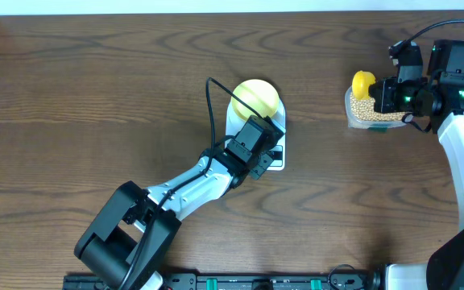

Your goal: Scoop item into bowl and weigh 50g on scale

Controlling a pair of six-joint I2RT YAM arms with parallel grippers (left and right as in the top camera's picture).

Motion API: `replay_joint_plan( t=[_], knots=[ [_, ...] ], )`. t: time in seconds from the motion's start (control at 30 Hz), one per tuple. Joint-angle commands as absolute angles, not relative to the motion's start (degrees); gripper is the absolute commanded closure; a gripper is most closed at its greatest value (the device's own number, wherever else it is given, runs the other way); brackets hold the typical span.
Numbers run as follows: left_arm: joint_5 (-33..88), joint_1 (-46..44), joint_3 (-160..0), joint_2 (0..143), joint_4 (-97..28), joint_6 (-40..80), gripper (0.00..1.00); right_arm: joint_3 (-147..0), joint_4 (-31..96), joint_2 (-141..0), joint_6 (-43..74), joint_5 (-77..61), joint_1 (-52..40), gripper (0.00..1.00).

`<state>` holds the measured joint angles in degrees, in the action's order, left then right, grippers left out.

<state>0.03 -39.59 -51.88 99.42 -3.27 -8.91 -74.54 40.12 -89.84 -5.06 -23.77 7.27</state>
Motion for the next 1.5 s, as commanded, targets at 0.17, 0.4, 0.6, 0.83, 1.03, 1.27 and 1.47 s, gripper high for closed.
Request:
replay_joint_plan(
  t=[0.17, 0.4, 0.6, 0.83, 1.03, 1.27, 1.47],
  knots=[
    [-0.60, -39.62, -52.25, 101.60, -2.04, -9.41, 0.92, -75.50, 40.71, -89.25, -6.13, -23.92, 7.07, 0.99],
    [0.78, -39.62, -52.25, 101.86, -2.07, -9.41, 0.92, -75.50, 40.71, -89.25, -6.52, -23.92, 7.07, 0.99],
    [2.55, -39.72, -52.25, 101.93, -2.52, -9.41, 0.92, -75.50, 40.71, -89.25, -6.52, -23.92, 7.07, 0.99],
    [2.55, -39.72, -51.77, 102.56, -3.11, -9.39, 0.92, -75.50, 40.71, -89.25, -6.52, -23.92, 7.07, 0.99],
    [2.55, -39.72, -51.77, 102.69, -3.05, -9.41, 0.92, -75.50, 40.77, -89.25, -6.52, -23.92, 7.07, 0.99],
    [2.52, -39.72, -51.77, 102.72, -2.87, -9.39, 0.92, -75.50, 40.99, -89.25, -6.52, -23.92, 7.07, 0.99],
    [2.48, -39.66, -51.77, 102.72, -2.87, -9.37, 0.92, -75.50, 41.19, -89.25, -6.55, -23.92, 7.07, 0.99]
  ],
)
